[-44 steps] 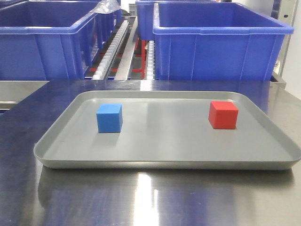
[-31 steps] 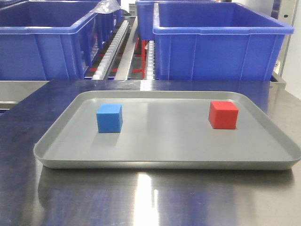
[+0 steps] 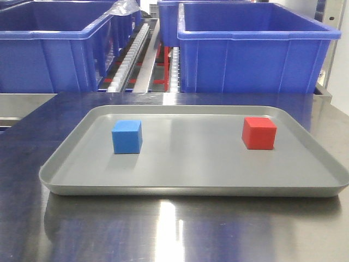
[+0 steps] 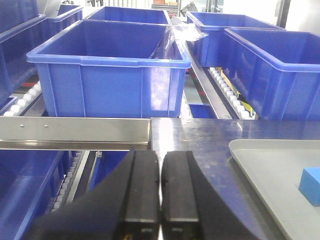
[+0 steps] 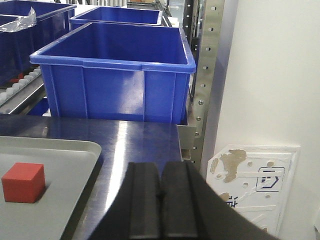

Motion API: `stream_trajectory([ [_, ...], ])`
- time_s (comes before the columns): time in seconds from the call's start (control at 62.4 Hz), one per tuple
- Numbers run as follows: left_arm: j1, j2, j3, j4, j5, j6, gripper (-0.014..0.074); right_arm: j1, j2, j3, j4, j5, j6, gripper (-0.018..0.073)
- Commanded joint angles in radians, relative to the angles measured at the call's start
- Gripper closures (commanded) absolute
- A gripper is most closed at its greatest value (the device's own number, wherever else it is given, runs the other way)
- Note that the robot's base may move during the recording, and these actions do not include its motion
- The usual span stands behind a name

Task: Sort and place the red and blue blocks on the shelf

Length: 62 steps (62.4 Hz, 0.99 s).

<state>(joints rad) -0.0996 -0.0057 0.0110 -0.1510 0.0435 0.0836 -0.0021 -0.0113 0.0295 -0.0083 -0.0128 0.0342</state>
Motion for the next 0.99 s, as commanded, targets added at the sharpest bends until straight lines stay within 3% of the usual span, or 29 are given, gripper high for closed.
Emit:
stream_trajectory([
  [0.0, -0.006, -0.016, 0.025, -0.001, -0.080, -0.004, 0.0472, 0.002, -0.018, -0.020, 0.002, -0.092, -0.003, 0.0501],
  [0.977, -0.006, -0.016, 0.025, -0.001, -0.080, -0.004, 0.0472, 0.002, -0.018, -0.021, 0.002, -0.093, -0.002, 0.0501],
])
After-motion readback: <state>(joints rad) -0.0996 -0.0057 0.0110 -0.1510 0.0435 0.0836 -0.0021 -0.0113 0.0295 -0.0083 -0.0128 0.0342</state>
